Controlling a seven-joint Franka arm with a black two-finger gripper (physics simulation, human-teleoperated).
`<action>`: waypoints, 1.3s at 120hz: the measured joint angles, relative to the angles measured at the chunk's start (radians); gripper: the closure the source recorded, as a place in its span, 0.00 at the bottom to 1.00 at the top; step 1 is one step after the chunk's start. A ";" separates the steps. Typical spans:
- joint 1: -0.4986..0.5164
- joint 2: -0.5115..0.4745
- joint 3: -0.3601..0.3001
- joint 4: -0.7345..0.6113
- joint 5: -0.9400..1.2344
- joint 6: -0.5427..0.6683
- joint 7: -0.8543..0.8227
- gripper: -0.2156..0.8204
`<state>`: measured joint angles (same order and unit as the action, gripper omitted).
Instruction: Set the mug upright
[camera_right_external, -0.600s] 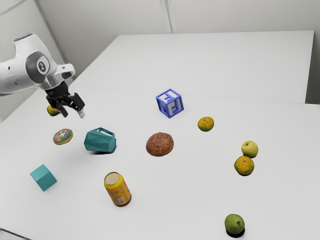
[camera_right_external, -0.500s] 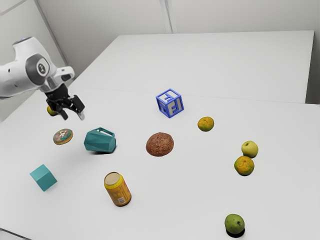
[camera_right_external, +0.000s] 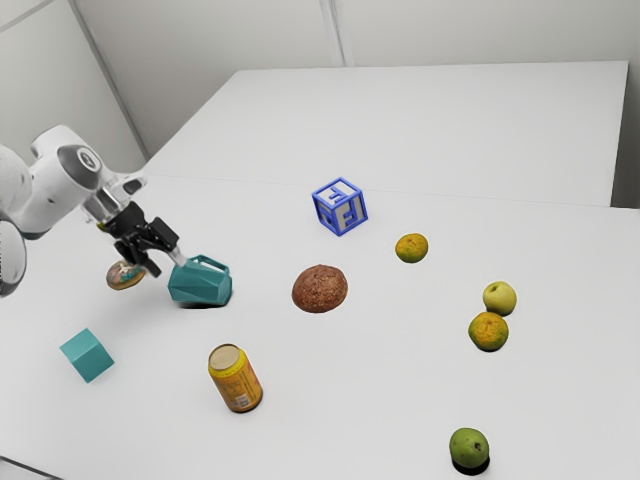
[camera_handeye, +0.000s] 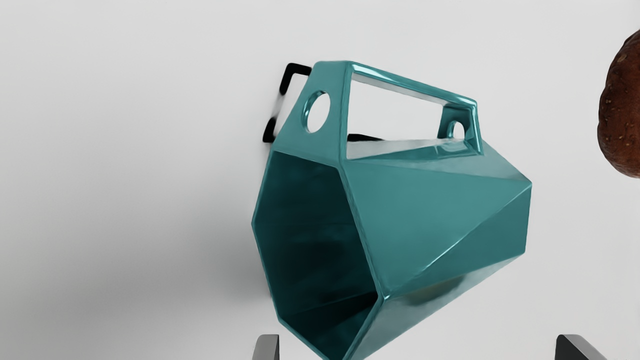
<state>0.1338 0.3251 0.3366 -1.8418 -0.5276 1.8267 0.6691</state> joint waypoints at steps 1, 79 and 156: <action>0.001 0.003 0.000 0.005 -0.004 -0.004 0.003 0.21; 0.090 0.117 -0.001 0.040 -0.332 -0.178 0.146 0.24; 0.095 0.124 -0.022 0.030 -0.378 -0.186 0.171 0.89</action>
<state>0.2291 0.4486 0.3144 -1.8119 -0.9057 1.6405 0.8402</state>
